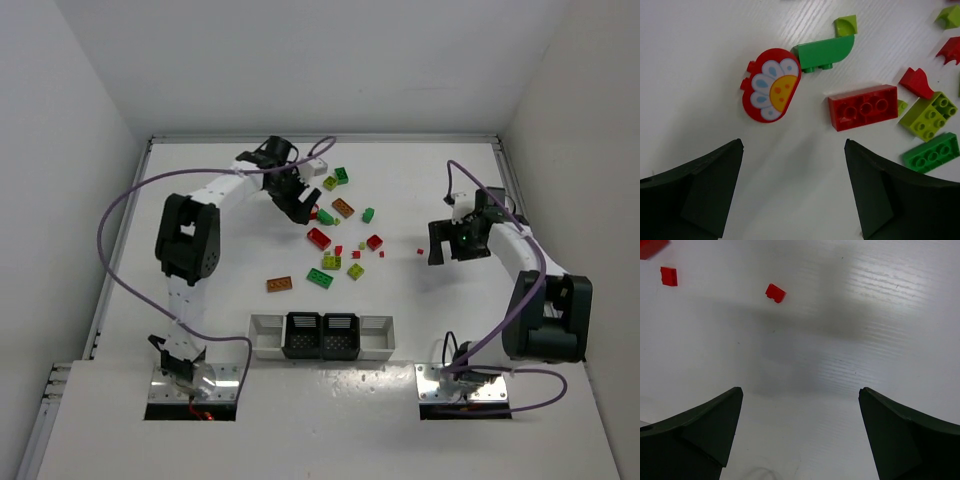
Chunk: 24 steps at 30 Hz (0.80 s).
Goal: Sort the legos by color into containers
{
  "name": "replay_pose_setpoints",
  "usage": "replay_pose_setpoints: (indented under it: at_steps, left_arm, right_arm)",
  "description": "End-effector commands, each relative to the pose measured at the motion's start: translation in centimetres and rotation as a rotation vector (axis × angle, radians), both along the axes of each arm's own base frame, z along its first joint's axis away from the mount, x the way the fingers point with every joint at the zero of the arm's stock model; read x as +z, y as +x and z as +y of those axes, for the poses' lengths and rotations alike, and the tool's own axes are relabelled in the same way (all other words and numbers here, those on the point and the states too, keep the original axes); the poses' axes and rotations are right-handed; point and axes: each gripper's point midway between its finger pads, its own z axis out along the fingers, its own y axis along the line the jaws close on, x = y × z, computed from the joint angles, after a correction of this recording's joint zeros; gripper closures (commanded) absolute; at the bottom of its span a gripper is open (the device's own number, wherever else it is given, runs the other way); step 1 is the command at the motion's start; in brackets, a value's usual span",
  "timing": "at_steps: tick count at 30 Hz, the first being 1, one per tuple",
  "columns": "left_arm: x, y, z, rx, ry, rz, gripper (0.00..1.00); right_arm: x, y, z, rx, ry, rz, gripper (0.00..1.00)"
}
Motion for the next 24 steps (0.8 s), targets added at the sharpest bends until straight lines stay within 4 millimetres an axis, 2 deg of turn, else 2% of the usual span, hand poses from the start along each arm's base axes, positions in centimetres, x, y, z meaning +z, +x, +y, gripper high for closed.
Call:
replay_pose_setpoints:
  at_steps: [1,2,5,6,9,14,16,17,20,24]
  left_arm:
    - [-0.5,2.5,-0.1,-0.008,0.065,-0.059,0.12]
    - [-0.7,2.6,-0.6,-0.017,0.065,-0.059,0.12]
    - [-1.4,3.3,-0.7,-0.013,0.074,-0.058,0.12]
    - [-2.2,3.5,-0.6,-0.008,0.087,-0.049,0.12]
    - [-2.5,4.1,-0.5,-0.011,0.098,-0.058,0.13]
    - [-3.9,4.1,-0.5,-0.012,0.106,-0.036,0.13]
    - [-3.4,4.6,-0.9,-0.025,0.095,-0.06,0.13]
    - [-3.8,4.5,-0.8,-0.026,0.098,-0.051,0.13]
    - [-3.5,4.9,-1.5,-0.044,0.097,-0.07,0.14]
    - [-3.7,4.4,-3.1,-0.082,0.106,-0.08,0.18]
  right_arm:
    - [0.2,0.6,0.8,0.017,0.041,0.011,0.0]
    - [0.5,0.9,0.7,0.017,0.04,0.002,0.0]
    - [0.3,0.9,0.9,0.02,0.05,0.01,0.0]
    - [0.0,0.8,0.9,0.02,0.051,0.02,0.0]
    - [-0.2,1.0,1.1,0.023,0.061,0.028,0.0]
    - [-0.7,0.9,1.1,0.023,0.064,0.046,0.0]
    - [-0.7,0.9,1.1,0.023,0.064,0.046,0.0]
    - [-0.7,0.9,1.1,0.023,0.064,0.046,0.0]
    - [-0.7,0.9,1.1,0.023,0.064,0.046,0.0]
    - [-0.7,0.9,1.1,0.023,0.066,0.056,0.0]
